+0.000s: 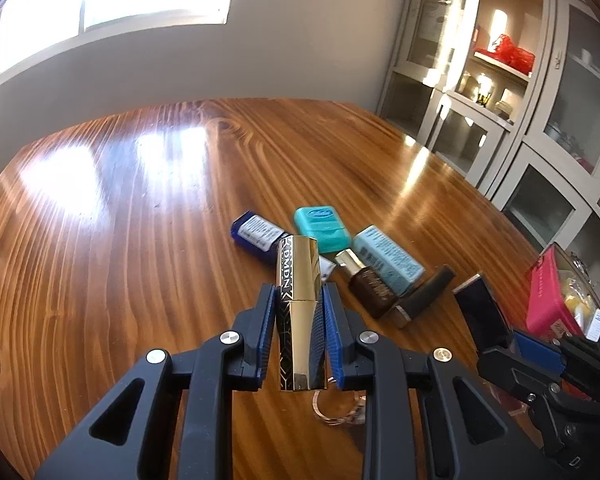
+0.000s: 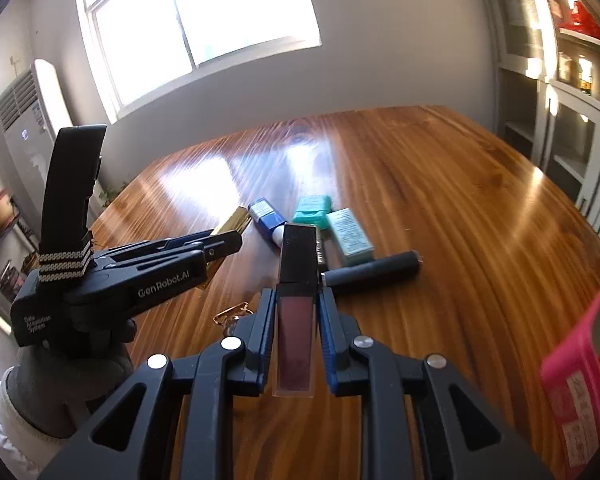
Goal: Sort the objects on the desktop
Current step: 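Lift the gold lipstick with the left tool while the right tool grasps the pink lip gloss, then carry lipstick and lip gloss over the pink box and open both tools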
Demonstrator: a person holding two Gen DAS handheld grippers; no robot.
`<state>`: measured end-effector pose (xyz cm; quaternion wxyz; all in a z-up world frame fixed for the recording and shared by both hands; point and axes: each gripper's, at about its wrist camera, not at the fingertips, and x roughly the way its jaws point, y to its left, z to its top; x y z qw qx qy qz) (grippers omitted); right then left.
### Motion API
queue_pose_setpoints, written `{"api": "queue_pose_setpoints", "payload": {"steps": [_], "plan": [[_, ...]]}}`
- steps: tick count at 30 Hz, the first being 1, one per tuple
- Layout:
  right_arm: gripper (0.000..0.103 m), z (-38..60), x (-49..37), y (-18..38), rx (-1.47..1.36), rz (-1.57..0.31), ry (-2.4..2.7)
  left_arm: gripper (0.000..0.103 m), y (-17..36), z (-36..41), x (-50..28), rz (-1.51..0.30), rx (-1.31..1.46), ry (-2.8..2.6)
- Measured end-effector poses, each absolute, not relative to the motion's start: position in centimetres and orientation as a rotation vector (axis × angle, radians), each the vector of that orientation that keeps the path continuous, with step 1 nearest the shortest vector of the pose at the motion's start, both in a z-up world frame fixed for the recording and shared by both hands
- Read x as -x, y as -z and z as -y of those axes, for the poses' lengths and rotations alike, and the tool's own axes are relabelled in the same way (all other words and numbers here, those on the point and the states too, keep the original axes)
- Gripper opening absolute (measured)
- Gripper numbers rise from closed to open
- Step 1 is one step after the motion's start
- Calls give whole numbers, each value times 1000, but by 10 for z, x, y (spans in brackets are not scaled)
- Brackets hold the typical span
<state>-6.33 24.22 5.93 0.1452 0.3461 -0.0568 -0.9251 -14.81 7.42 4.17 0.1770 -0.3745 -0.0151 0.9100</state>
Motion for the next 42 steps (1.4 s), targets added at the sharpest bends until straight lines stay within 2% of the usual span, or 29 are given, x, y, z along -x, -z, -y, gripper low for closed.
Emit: {"api": "queue_pose_setpoints", "payload": {"steps": [19,42], "plan": [[23,-323,-16,-87,-919,362,2840,26,-75,-118,109,-1,905,-2491],[23,-488,-107,-93,-898,676,3176,26,-74,-228,54,-110,887,-2297]]}}
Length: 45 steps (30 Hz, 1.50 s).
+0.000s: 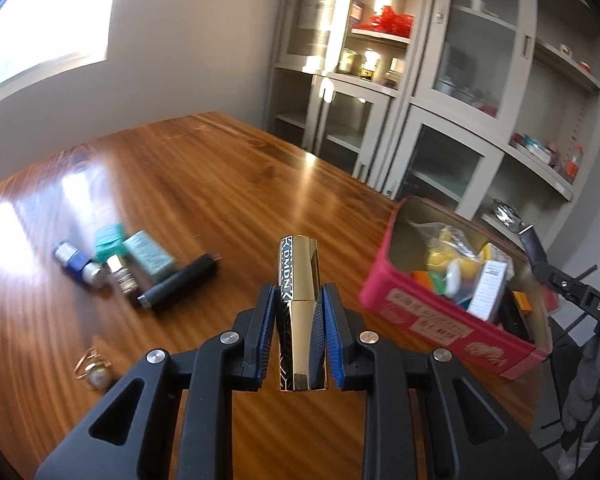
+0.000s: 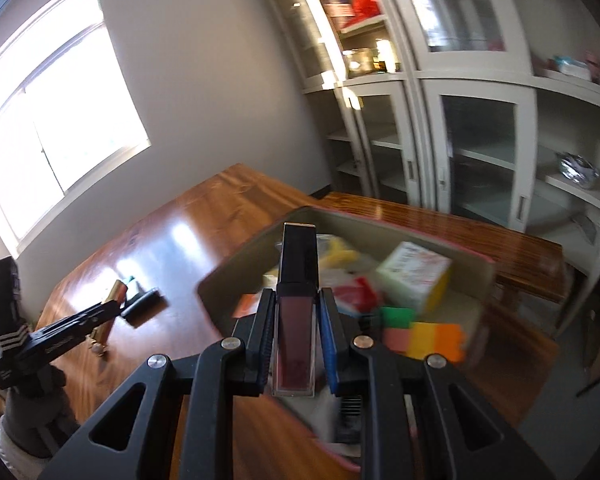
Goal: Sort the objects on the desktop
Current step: 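Carry lipstick and lip gloss over the pink box and open both tools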
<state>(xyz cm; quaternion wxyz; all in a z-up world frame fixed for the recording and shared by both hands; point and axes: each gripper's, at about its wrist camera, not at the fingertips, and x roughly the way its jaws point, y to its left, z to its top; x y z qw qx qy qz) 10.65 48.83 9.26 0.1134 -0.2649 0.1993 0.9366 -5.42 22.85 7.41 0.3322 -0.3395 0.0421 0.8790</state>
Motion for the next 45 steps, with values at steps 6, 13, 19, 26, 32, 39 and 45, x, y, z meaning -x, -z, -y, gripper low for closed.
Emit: {"api": "queue_pose_setpoints", "payload": {"steps": [6,13,19,26,32,39,45], "plan": [[23,-508,-113,-84,780,-603,-2705,26,-82,-262,44,-140,863,-2234],[24,-524,-116,-77,792,-626,-2675,26,-90,-308,34,-178,840,-2162],[24,-529,-119,-76,792,-614,-2668,26,-90,-339,31,-195,830,-2117],[26,-534,-120,-78,771,-608,-2664,26,-84,-363,38,-163,840,-2062],[27,-529,-120,-81,749,-594,-2675,52,-82,-365,48,-57,870,-2005],[27,-522,-116,-79,761,-614,-2695,52,-82,-343,53,-50,873,-2060],[31,-509,-111,-80,770,-612,-2727,52,-81,-330,53,-60,873,-2097]]}}
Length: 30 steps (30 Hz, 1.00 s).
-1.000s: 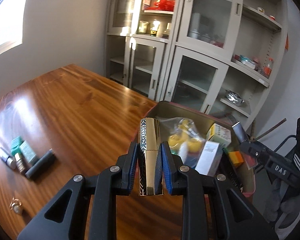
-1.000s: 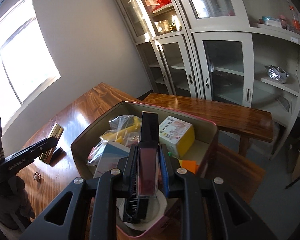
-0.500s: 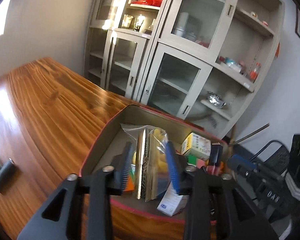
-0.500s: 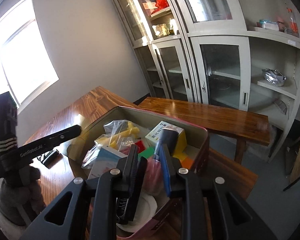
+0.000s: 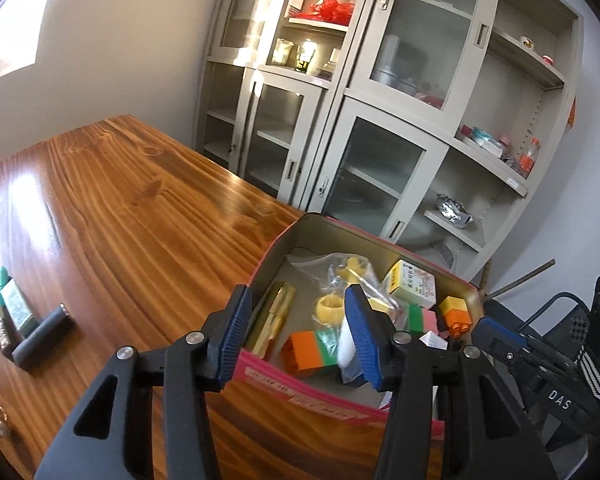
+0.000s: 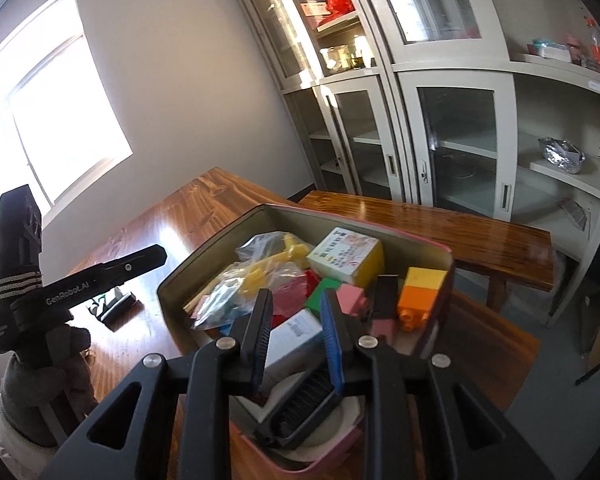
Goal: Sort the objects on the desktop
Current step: 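Carry lipstick and lip gloss over the pink box and open both tools, then move both open tools back over the table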
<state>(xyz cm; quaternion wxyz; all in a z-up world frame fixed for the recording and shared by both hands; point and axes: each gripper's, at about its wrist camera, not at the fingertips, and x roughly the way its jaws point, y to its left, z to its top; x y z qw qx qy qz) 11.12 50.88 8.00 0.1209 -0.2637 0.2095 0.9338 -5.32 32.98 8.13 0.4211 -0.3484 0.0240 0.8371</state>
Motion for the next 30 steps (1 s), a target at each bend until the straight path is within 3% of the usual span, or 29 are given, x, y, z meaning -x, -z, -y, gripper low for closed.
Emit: {"api": "queue_pose_setpoints", "payload": {"steps": [6,8,10,12,30], "plan": [[41,-496,-106,-82,777,-618,-2761,52,-79,-315,56,-58,884,-2128],[48,-492,-105,-81,781,-630,-2775,55,-78,-306,60,-44,899,-2137],[64,-486,-103,-80,784,-653,-2791,66,-76,-297,64,-30,915,-2155],[72,-479,-102,-80,780,-669,-2807,67,-74,-287,67,-15,924,-2175],[72,-395,-65,-71,940,-565,-3012,67,-55,-163,115,91,1022,-2452]]}}
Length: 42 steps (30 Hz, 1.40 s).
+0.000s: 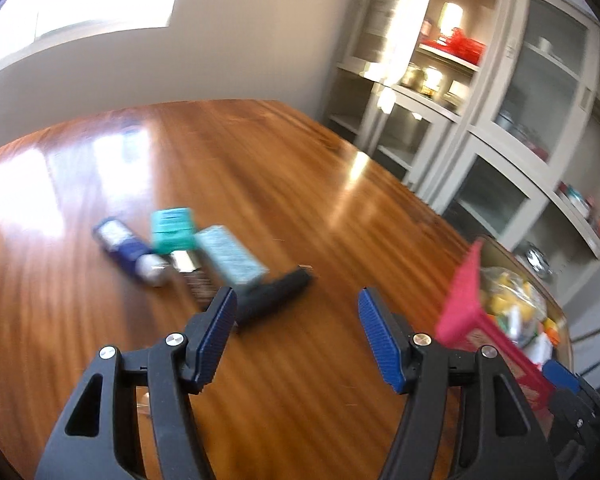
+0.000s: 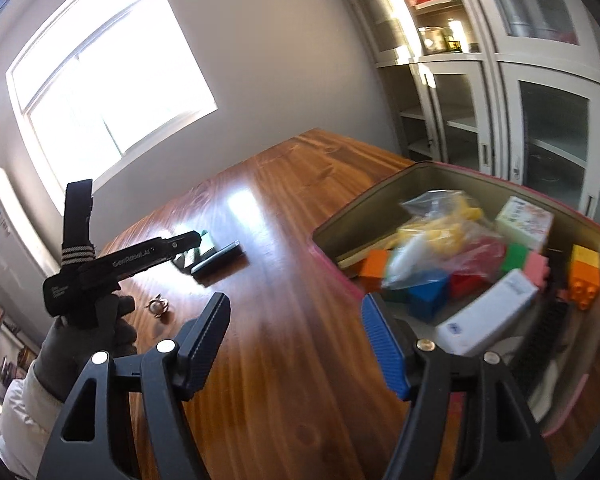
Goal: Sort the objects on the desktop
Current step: 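Move both open tools back over the table, then close the left tool on the dark blue KOSE bottle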
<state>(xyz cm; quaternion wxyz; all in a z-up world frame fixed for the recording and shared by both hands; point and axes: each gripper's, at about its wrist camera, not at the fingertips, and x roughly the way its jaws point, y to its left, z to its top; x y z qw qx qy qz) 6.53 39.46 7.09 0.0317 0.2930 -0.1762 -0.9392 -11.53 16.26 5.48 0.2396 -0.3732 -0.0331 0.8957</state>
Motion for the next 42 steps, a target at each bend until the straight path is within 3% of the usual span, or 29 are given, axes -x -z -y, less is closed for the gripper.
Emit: {"api": "queue_pose_setpoints", "payload": {"steps": [11,34,42], "plan": [[73,-346,-37,-66,-949,367,2825,67,-39,-109,161,149,1148,-2609],[73,-321,0,-48,-1029,310,2767,67,-10,-91,228,169,1309,-2650],[73,-316,7,-43,-1050,310,2754,71,-4,-72,225,155,1304,-2648]]}}
